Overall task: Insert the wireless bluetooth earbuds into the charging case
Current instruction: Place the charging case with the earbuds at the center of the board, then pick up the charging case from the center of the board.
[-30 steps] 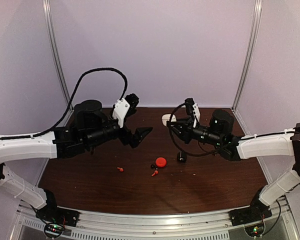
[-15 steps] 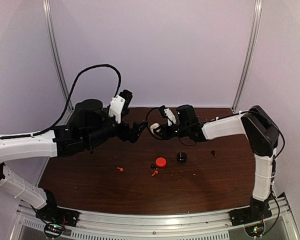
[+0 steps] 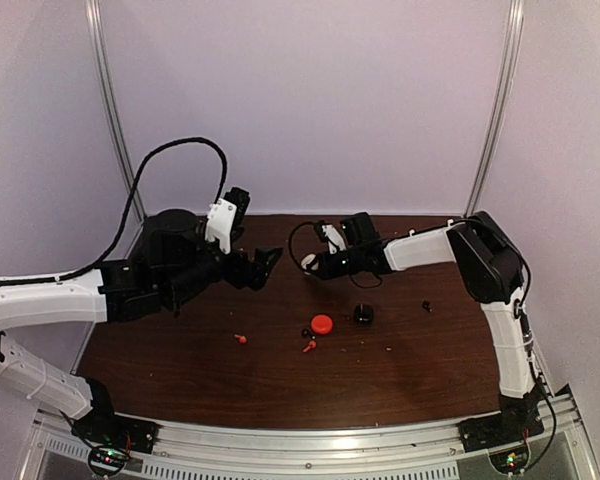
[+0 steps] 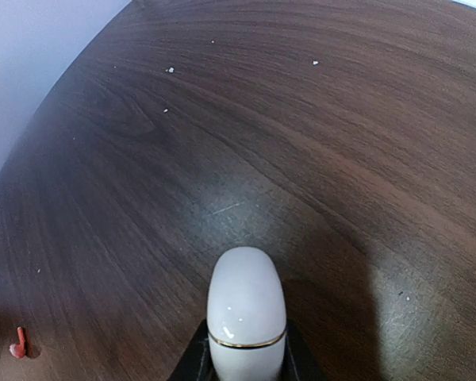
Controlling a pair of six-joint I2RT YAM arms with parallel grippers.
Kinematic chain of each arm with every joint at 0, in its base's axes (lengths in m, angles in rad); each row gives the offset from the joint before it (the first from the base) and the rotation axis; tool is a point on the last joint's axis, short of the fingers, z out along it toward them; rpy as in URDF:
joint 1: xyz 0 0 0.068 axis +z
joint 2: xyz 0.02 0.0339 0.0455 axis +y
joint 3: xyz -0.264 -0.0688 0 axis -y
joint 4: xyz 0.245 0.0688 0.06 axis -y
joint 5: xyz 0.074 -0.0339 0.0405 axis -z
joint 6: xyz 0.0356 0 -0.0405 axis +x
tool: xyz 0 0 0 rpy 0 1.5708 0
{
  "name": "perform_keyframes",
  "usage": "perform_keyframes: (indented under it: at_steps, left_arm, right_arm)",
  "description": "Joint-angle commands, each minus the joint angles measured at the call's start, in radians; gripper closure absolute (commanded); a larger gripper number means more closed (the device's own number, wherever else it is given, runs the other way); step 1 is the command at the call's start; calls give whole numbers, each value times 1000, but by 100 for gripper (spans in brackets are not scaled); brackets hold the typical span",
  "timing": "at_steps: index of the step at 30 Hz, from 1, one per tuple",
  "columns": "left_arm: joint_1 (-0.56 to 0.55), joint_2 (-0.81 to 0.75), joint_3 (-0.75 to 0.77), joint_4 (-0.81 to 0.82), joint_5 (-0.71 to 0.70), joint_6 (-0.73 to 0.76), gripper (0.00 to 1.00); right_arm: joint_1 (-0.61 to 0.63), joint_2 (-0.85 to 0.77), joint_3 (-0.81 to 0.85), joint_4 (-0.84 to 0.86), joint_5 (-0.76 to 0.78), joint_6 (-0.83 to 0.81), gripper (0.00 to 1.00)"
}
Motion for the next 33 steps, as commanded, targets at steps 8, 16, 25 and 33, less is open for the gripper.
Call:
perform_keyframes:
  at_steps: [8, 16, 25, 33]
  left_arm:
    - [10, -47, -19, 12, -52, 15, 2]
    - [23, -52, -5, 2, -58, 27, 2]
    - [31, -14, 6, 0, -36, 38, 2]
    - [38, -5, 27, -14, 66, 147, 2]
  right_arm:
    - [-37, 36, 82, -72, 13, -8, 68]
    - [-72, 3, 74, -84, 37, -34, 49]
    - [-101, -262, -177, -43, 41, -101, 27]
    - [-101, -501, -470, -35, -33, -278, 8]
